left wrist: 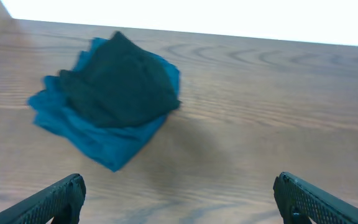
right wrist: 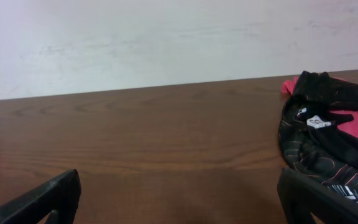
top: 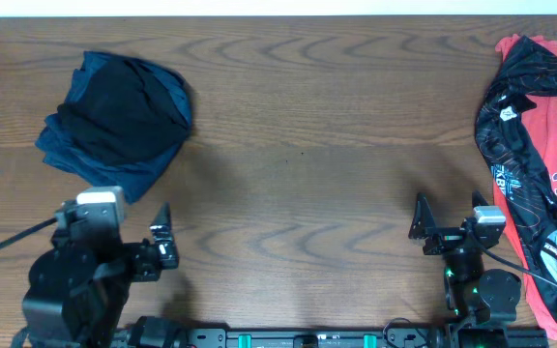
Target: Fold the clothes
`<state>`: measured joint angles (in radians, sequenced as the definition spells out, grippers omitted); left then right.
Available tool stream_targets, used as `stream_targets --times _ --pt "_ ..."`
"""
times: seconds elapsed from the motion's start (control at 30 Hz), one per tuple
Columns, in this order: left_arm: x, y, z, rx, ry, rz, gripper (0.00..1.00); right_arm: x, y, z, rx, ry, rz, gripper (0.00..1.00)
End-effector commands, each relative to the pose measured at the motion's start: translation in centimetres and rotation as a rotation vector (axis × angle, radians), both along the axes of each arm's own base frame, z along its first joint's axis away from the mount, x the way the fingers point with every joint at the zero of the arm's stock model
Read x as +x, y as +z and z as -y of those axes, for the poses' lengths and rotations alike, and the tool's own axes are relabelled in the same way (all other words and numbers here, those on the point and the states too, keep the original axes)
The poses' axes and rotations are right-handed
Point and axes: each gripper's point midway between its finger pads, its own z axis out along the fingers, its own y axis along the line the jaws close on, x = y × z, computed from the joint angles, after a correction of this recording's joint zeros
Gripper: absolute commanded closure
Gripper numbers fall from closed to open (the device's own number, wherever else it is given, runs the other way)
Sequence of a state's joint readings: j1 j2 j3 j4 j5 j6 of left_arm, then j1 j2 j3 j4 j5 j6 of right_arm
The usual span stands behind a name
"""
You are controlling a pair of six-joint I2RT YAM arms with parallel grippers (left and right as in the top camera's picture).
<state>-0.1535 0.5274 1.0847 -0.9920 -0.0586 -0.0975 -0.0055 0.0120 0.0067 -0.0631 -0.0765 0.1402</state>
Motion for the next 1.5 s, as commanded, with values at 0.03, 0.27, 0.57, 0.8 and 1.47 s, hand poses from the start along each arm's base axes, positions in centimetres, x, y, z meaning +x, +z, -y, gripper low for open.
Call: stream_targets --times 0.03,0.27,0.57,0.8,1.47 --pt "-1.4 -1.5 -1.6 0.035 0.066 0.011 0.02 0.0 0.0 0.0 -0.014 0.002 0.002 0.01" --pt "-2.5 -9.4 -2.6 0.037 0.119 -0.005 0.02 0.0 0.0 0.0 -0.014 0.003 0.002 0.01" --pt "1.3 -14.7 -2.5 0.023 0.122 0.128 0.02 0.0 0.0 0.0 -0.014 0.002 0.002 0.01" --pt "5.1 -15.0 -2.4 0.007 0.125 0.32 0.02 0.0 0.0 0.0 -0.014 0.002 0.002 0.01" --pt "6.2 -16.8 -2.1 0.002 0.113 0.366 0.02 0.0 0.0 0.0 -0.014 0.003 0.002 0.01"
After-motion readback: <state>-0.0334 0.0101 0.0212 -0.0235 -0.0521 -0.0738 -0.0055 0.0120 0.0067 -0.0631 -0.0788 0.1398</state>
